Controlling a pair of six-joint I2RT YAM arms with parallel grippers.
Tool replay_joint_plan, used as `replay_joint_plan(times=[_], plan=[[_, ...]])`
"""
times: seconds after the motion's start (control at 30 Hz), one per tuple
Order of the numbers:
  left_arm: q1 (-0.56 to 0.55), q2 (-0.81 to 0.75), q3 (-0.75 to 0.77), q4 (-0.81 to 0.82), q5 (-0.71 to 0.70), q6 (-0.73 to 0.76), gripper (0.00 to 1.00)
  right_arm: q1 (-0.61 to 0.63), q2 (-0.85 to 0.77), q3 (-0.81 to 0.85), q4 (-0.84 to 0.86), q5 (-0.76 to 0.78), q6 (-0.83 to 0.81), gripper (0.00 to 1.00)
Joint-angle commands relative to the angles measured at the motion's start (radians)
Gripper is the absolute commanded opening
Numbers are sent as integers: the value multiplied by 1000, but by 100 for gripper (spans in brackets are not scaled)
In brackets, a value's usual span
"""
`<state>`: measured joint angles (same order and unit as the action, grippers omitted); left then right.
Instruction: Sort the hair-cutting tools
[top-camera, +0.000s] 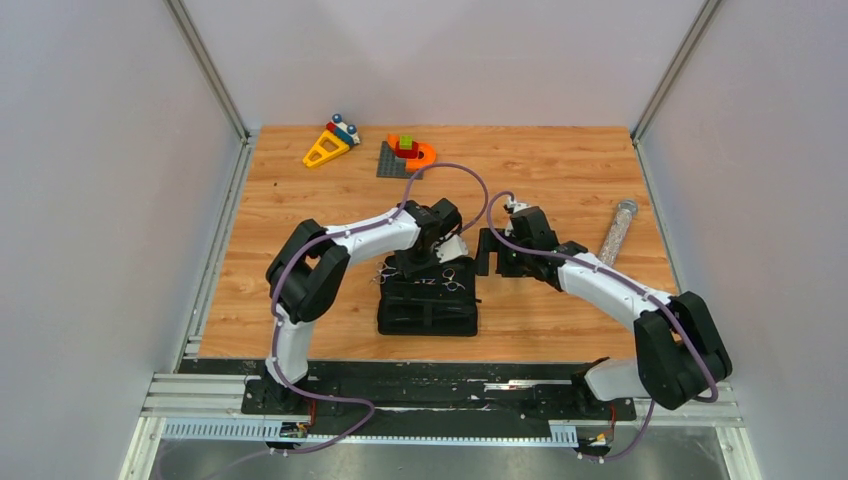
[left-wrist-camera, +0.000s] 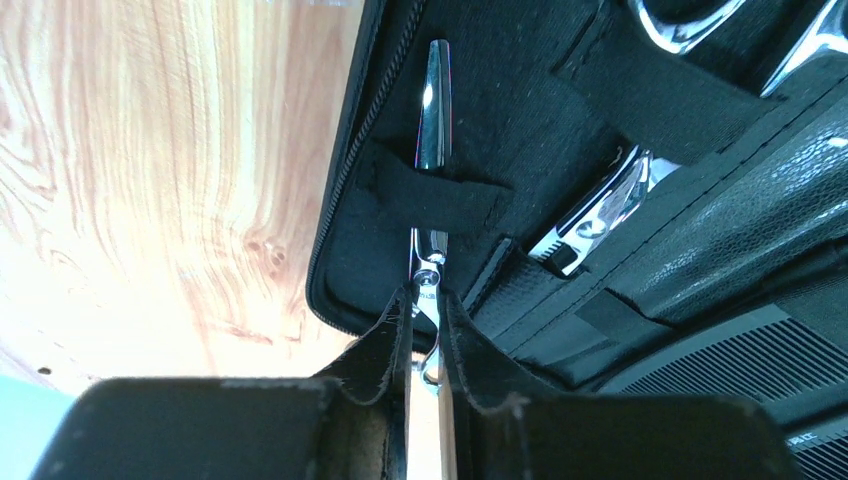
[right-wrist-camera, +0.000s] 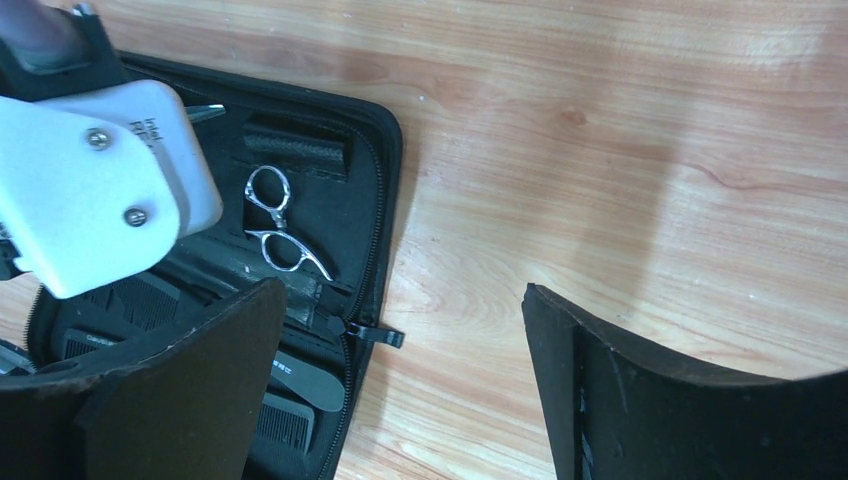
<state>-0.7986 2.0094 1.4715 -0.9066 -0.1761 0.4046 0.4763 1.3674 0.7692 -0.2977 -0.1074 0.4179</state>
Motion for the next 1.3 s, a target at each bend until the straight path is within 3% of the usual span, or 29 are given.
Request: replay_joint_plan(times=[0.0, 0.17, 0.27, 0.33, 0.47, 0.6, 0.8, 1.0, 1.27], plan=[[-25, -3, 45, 26, -5, 30, 20, -12, 3, -21, 59, 15, 8, 91], [-27, -63, 24, 60, -19, -21, 41, -28, -7, -39, 75, 22, 21, 91], [-27, -125, -36, 112, -43, -57, 74, -33, -3, -36, 77, 15, 26, 91], [-25, -184, -89, 152, -74, -103, 82, -34, 3, -31, 77, 9, 33, 91], [18, -334, -198, 224, -60, -263, 85, -34, 14, -17, 75, 0, 56, 90], [103, -500, -293, 265, -19, -516, 84, -35, 38, 6, 69, -3, 89, 86], [240, -607, -433, 299, 71, -860, 81, -36, 111, 67, 64, -46, 114, 70], [307, -597, -486, 327, 118, -996, 81, -34, 196, 122, 50, -87, 151, 51], [310, -549, -475, 336, 120, -1041, 84, -13, 295, 149, 56, -116, 176, 46]])
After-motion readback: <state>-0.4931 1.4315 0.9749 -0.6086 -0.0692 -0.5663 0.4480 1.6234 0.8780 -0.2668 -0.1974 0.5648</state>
